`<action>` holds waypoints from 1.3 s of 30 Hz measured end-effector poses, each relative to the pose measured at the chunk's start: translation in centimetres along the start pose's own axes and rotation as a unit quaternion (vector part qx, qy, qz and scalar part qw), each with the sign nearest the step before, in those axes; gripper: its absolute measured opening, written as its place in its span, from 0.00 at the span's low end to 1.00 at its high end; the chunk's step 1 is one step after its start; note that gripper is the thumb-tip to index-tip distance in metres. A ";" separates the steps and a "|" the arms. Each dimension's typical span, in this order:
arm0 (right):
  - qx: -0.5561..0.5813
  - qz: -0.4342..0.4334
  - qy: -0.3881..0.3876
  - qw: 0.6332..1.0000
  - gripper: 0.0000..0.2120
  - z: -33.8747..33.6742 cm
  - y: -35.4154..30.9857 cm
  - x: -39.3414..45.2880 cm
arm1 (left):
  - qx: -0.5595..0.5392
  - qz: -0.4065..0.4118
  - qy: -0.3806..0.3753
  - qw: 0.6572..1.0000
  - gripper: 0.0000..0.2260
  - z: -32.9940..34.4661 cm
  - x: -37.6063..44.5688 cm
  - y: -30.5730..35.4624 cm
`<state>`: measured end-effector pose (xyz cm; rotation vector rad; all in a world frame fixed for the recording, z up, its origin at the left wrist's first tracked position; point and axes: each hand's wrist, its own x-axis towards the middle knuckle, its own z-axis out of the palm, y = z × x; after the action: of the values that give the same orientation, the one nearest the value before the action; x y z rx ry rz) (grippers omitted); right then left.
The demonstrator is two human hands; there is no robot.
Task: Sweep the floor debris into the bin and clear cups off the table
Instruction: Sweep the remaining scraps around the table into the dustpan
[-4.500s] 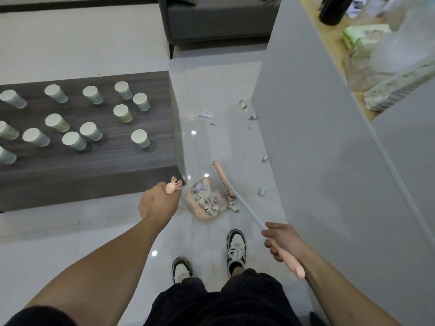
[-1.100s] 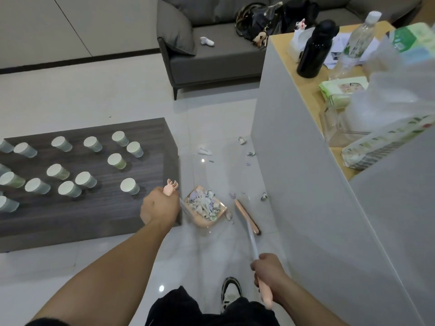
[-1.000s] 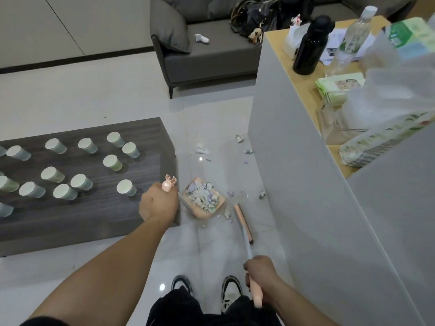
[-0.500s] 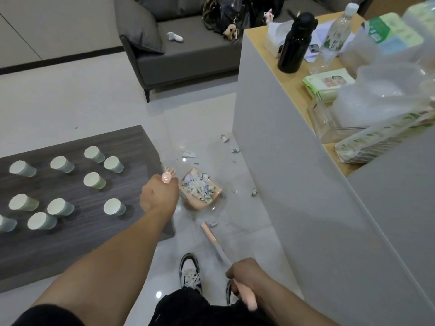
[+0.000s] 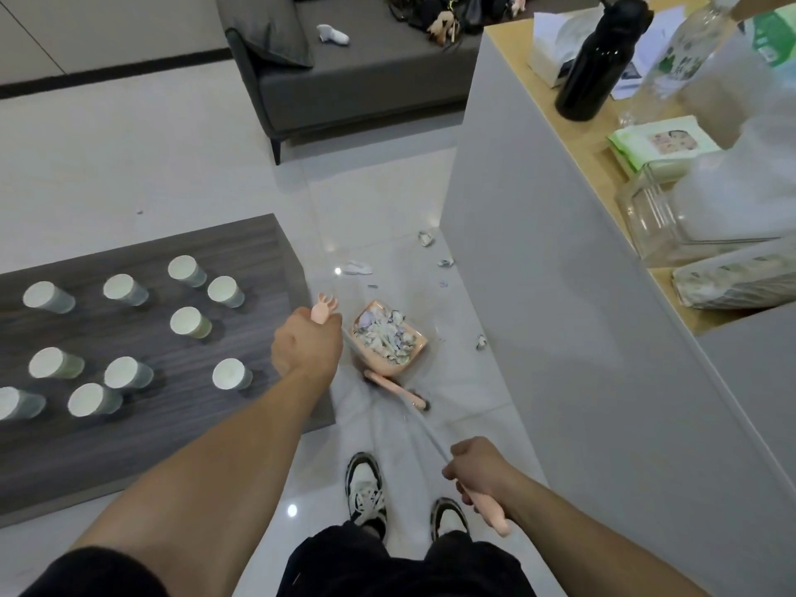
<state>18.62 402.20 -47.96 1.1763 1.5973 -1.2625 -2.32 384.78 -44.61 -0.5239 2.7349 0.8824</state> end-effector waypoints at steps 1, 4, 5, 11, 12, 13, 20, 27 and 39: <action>-0.021 -0.023 0.005 1.000 0.22 -0.2 0.0 0.3 | -0.007 -0.003 0.001 1.000 0.14 -0.1 0.3 0.0; -0.044 -0.036 0.005 0.998 0.22 -0.2 -0.6 0.0 | -0.022 -0.006 0.005 1.000 0.16 -0.5 1.3 0.0; -0.046 -0.035 0.002 0.998 0.21 -0.1 -0.8 -0.3 | -0.026 -0.004 0.006 1.000 0.16 -0.6 1.7 0.1; -0.074 -0.026 0.002 0.997 0.21 1.2 -0.8 -1.4 | -0.049 -0.002 0.017 0.999 0.15 -0.8 3.5 1.2; -0.070 -0.021 0.005 0.997 0.21 1.4 -0.6 -1.3 | -0.048 0.000 0.019 0.999 0.15 -0.8 3.8 1.4; -0.069 -0.017 0.008 0.997 0.22 1.6 -0.3 -1.2 | -0.050 0.001 0.020 0.999 0.15 -0.8 4.0 1.5; -0.042 0.000 0.051 0.998 0.24 1.7 2.5 0.2 | -0.067 -0.004 0.031 0.997 0.15 -0.5 4.6 1.0; 0.021 -0.019 0.073 0.997 0.27 0.5 0.9 3.5 | -0.025 -0.015 0.023 0.999 0.14 0.0 5.0 -0.9; 0.207 -0.039 0.087 0.974 0.14 0.5 -3.2 2.8 | -0.007 -0.015 -0.008 1.000 0.14 -1.3 5.5 -0.6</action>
<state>14.82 401.97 -49.85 1.5282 1.5578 -1.6370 -7.24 382.11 -45.61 -0.5578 2.7017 0.8945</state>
